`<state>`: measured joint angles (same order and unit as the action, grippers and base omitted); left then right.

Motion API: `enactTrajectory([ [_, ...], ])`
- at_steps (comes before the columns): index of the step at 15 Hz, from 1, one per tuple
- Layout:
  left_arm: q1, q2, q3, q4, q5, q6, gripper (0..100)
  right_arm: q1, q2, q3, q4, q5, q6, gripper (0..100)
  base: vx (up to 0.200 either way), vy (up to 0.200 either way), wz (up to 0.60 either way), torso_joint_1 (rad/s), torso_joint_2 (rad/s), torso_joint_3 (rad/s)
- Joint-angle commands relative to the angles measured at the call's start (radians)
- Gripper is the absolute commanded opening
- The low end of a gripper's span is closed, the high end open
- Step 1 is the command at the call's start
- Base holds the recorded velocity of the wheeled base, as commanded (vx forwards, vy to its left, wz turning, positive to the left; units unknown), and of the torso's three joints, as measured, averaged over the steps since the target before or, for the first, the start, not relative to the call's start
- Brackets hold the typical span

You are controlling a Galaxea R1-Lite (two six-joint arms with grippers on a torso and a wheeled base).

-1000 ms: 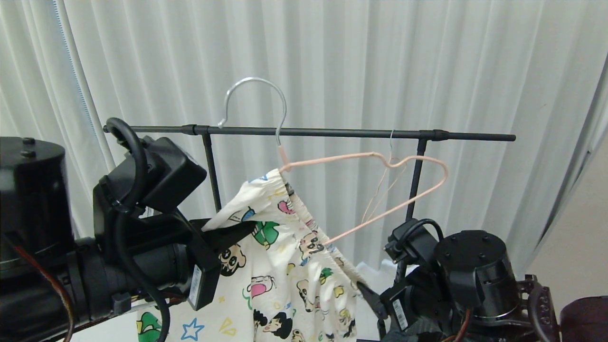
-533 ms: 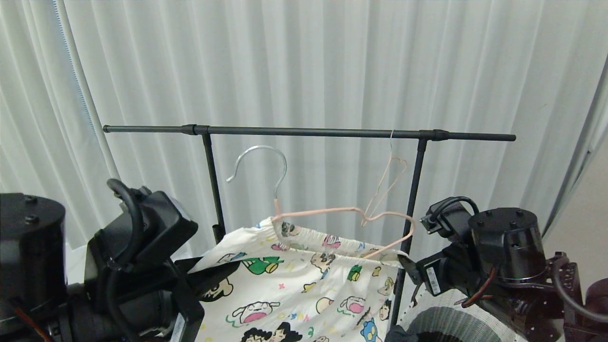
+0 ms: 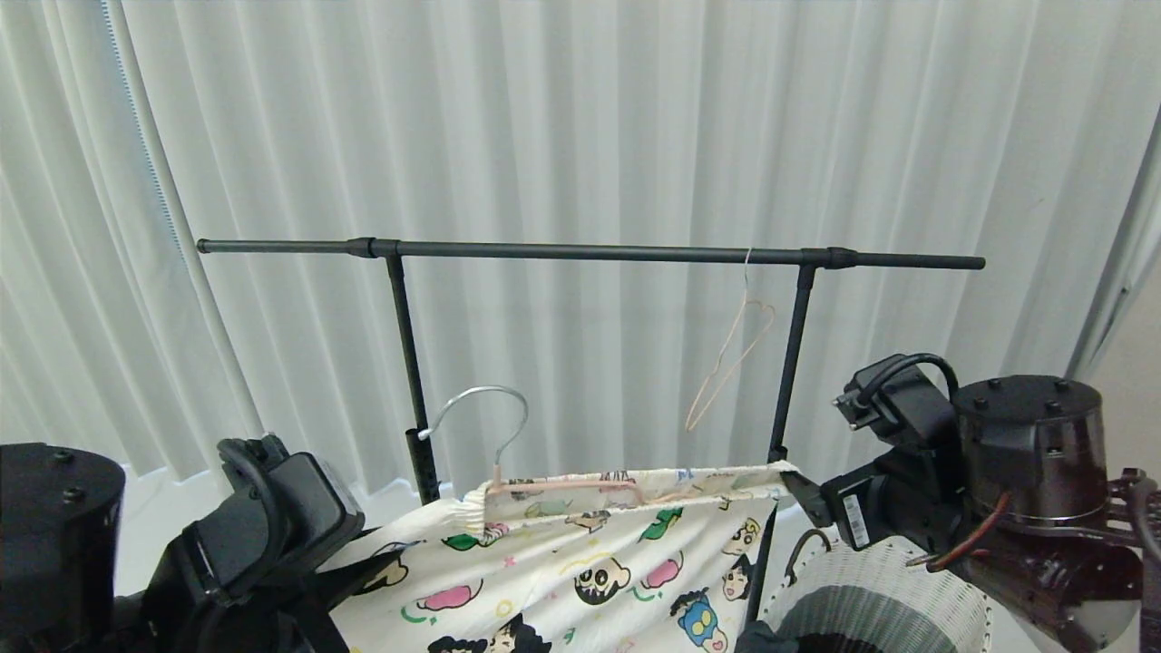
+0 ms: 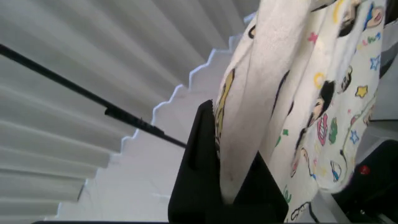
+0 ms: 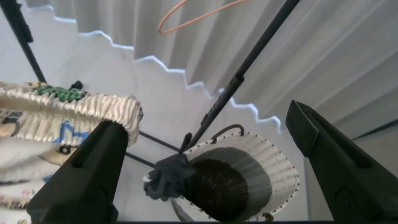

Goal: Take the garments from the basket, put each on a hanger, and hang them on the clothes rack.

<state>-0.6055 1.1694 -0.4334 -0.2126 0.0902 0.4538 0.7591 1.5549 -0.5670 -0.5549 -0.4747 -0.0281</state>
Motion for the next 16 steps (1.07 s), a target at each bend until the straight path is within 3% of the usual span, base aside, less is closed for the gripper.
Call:
enactTrajectory([
  [1,0.009,0.035,0.007,0.001,0.008,0.0,0,0.042,-0.084,-0.002,0.055,0.008,-0.006,100,0.0,0.0,0.0,0.0,0.0,0.0],
  [6,0.001,0.041,0.007,-0.002,-0.009,-0.009,0,0.275,-0.184,-0.011,0.171,0.128,-0.003,100,0.0,0.0,0.0,0.0,0.0,0.0],
  [9,0.001,0.007,-0.002,-0.004,-0.04,-0.009,0,0.365,-0.22,-0.037,0.251,0.214,-0.01,100,0.0,0.0,0.0,0.0,0.0,0.0],
  [13,0.001,-0.017,0.013,-0.004,-0.084,-0.009,0,0.402,-0.239,-0.06,0.294,0.335,-0.01,100,0.0,0.0,0.0,0.0,0.0,0.0],
  [16,-0.013,-0.014,0.019,-0.004,-0.086,-0.009,0,0.402,-0.239,-0.076,0.296,0.343,-0.015,100,0.0,0.0,0.0,0.0,0.0,0.0],
])
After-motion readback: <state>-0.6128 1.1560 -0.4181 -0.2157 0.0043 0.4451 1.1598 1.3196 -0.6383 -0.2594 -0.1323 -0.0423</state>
